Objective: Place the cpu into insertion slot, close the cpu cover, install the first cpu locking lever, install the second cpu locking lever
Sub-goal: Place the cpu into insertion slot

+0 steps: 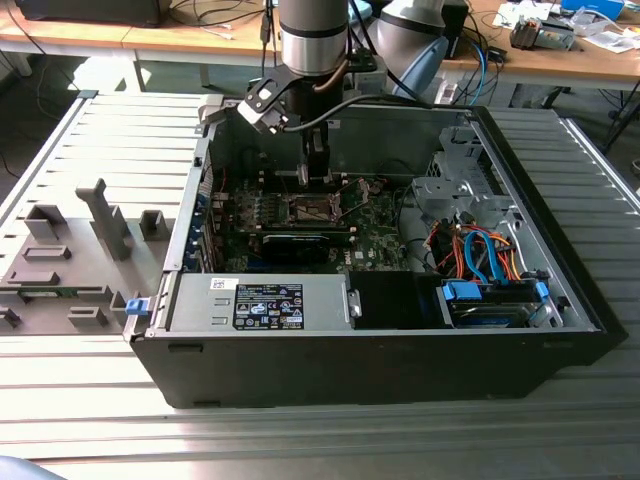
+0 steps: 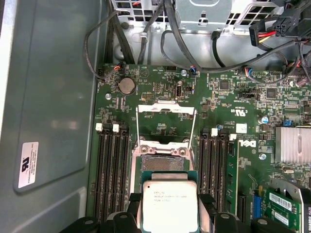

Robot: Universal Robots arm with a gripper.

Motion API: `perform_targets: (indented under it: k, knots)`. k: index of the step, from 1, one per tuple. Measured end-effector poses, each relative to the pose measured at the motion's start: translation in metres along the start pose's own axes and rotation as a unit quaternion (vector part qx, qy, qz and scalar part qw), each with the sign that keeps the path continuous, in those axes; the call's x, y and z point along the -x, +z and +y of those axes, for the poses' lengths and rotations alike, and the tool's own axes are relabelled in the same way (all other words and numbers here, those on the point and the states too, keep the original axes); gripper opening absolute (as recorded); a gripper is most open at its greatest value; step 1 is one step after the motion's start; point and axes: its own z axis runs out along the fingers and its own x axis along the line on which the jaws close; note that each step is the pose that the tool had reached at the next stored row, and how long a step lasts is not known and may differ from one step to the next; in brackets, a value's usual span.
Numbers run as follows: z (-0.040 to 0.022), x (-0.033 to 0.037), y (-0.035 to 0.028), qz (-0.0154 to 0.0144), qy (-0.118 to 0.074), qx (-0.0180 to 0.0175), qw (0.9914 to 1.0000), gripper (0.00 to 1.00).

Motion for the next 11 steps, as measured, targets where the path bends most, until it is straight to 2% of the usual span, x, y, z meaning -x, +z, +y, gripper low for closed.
perform_targets:
  k: [11]
  knots:
    - [-0.0002,0.0001,0.0021,0.0000,0.000,0.0000,1.00000,0.54]
